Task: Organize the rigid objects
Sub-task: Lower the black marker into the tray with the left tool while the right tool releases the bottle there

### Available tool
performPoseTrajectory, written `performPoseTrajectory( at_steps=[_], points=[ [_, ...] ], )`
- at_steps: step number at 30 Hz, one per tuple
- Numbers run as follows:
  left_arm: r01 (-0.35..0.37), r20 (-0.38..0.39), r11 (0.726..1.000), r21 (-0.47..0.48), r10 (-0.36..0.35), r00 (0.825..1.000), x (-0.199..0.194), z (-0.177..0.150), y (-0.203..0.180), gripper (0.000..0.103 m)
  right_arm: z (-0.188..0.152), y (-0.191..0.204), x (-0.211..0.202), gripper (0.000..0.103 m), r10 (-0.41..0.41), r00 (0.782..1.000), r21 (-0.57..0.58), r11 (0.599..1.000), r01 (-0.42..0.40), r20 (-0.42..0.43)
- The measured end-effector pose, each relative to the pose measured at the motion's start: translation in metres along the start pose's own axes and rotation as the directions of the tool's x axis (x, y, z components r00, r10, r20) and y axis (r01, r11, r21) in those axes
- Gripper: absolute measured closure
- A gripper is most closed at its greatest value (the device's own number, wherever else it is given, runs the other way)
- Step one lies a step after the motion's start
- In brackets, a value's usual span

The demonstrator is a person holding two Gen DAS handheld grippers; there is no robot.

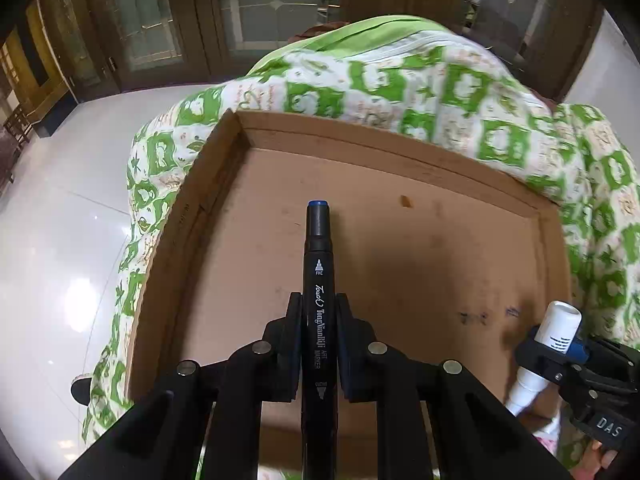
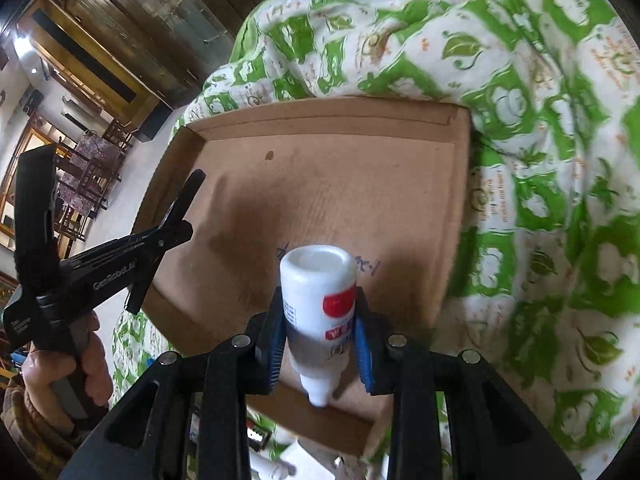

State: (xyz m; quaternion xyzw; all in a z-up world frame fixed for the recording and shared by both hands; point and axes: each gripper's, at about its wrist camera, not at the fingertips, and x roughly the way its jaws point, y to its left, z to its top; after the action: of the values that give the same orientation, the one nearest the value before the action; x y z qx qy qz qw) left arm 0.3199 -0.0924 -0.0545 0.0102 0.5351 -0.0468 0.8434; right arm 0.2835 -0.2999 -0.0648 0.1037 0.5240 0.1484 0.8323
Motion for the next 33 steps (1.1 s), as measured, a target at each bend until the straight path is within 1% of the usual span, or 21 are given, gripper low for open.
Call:
performPoseTrajectory(
  at_steps=[4,9,11,13,14,15,16,17,19,20,22,24,25,29,32,33],
  points=[
    [-0.029,-0.002,1.000,0.003,0.029,1.000,0.013,0.003,0.007,0.089,0.006,-0.001,0.009,0.074,-0.003,1.000,0.011,1.000,0.003,-0.010],
    [-0.042,0.009,0.999,-0.003,0.042,0.999,0.014,0.011,0.014,0.088,0.007,-0.001,0.009,0.074,-0.013,1.000,0.004,1.000,0.013,-0.001],
    [-0.055,0.008,0.998,-0.006,0.055,0.998,0.013,0.011,0.017,0.079,0.004,-0.002,0.006,0.074,-0.019,1.000,0.003,1.000,0.019,0.008],
    [-0.062,0.009,0.998,-0.010,0.062,0.998,0.012,0.009,0.021,0.055,0.003,-0.002,0.004,0.073,-0.026,0.999,-0.002,1.000,0.026,0.019],
    [-0.062,0.022,0.998,-0.009,0.063,0.998,0.008,0.007,0.022,0.050,0.003,-0.001,0.004,0.072,-0.031,0.999,-0.005,0.999,0.031,0.025],
    [-0.062,0.032,0.998,-0.008,0.063,0.998,0.005,0.004,0.022,0.045,0.003,-0.001,0.004,0.067,-0.035,0.999,-0.008,0.999,0.036,0.033],
    [-0.061,0.040,0.998,-0.007,0.062,0.997,0.001,0.003,0.023,0.041,0.002,-0.001,0.002,0.059,-0.037,0.998,-0.009,0.999,0.037,0.044],
    [-0.056,0.047,0.998,-0.007,0.056,0.997,-0.004,0.001,0.023,0.040,0.001,-0.001,0.000,0.055,-0.035,0.998,-0.008,0.999,0.035,0.057],
    [-0.036,0.060,0.999,-0.005,0.036,0.998,-0.018,-0.005,0.020,0.039,-0.001,-0.001,-0.006,0.043,-0.023,0.996,-0.008,1.000,0.023,0.088],
    [-0.020,0.069,1.000,-0.008,0.020,0.997,-0.026,-0.010,0.021,0.037,-0.003,0.000,-0.011,0.042,-0.024,0.994,-0.012,1.000,0.026,0.107],
    [0.011,0.090,1.000,-0.019,-0.009,0.996,-0.045,-0.025,0.021,0.026,-0.008,0.001,-0.020,0.035,-0.022,0.990,-0.028,0.999,0.026,0.137],
    [0.031,0.104,0.999,-0.021,-0.028,0.994,-0.058,-0.041,0.021,0.022,-0.014,0.002,-0.029,0.029,-0.021,0.987,-0.041,0.999,0.028,0.162],
    [0.040,0.106,0.999,-0.021,-0.037,0.994,-0.066,-0.053,0.023,0.021,-0.018,0.003,-0.034,0.027,-0.019,0.984,-0.046,0.999,0.027,0.176],
    [0.080,0.071,0.997,-0.003,-0.079,0.994,-0.086,-0.103,0.029,0.021,-0.036,0.004,-0.053,0.025,0.024,0.979,-0.057,0.998,-0.013,0.203],
    [0.076,0.049,0.996,0.047,-0.078,0.996,-0.095,-0.137,0.024,0.021,-0.052,0.006,-0.065,0.023,0.066,0.977,-0.064,0.997,-0.054,0.203],
    [0.081,0.079,0.996,0.048,-0.085,0.993,-0.095,-0.145,0.021,0.021,-0.061,0.007,-0.068,0.023,0.084,0.977,-0.069,0.995,-0.072,0.195]
  ],
)
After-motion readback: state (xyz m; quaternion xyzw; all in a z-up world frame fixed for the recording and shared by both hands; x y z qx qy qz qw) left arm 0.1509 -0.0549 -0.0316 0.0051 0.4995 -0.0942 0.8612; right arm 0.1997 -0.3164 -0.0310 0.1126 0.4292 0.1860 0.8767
